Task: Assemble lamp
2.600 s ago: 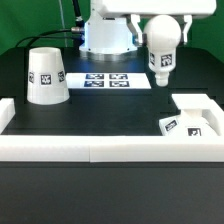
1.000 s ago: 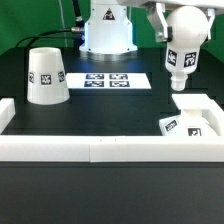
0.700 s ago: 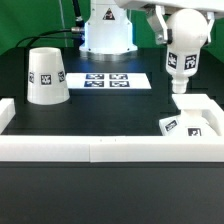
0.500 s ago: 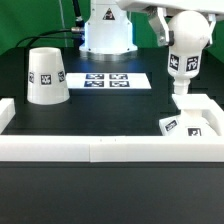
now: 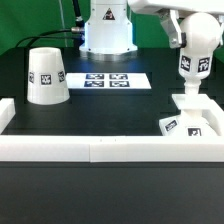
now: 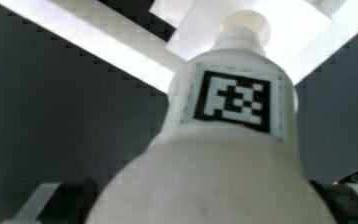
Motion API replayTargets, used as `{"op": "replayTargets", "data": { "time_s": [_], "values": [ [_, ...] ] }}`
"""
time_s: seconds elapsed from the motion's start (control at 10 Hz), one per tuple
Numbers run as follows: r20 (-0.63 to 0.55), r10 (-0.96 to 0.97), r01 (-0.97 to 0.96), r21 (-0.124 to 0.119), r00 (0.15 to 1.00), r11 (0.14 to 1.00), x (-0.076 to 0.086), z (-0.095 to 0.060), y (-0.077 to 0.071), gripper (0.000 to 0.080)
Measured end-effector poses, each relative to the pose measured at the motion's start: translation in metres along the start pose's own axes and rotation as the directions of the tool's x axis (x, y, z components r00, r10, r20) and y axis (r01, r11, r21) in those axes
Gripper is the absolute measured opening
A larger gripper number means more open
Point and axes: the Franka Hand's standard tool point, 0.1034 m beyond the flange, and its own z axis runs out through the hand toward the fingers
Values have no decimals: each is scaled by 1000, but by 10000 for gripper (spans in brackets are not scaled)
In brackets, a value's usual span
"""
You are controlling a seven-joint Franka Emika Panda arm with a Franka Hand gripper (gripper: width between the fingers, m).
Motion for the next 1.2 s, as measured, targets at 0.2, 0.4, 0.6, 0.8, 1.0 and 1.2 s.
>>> {"op": "replayTargets", "data": {
  "time_s": [0.2,0.4,0.6,0.8,1.0,1.2],
  "values": [
    [6,-5,5,6,1000,1000,-2,4,-5,577],
    [9,-6,6,8,1000,1000,-3,7,-5,577],
    [15,-4,4,9,1000,1000,-6,10,-4,577],
    [26,-3,3,12,1000,1000,-11,15,-4,577],
    [33,0,0,14,999,1000,-16,20,-4,577],
    [9,-1,1,1,1000,1000,-16,20,-5,577]
  ]
}}
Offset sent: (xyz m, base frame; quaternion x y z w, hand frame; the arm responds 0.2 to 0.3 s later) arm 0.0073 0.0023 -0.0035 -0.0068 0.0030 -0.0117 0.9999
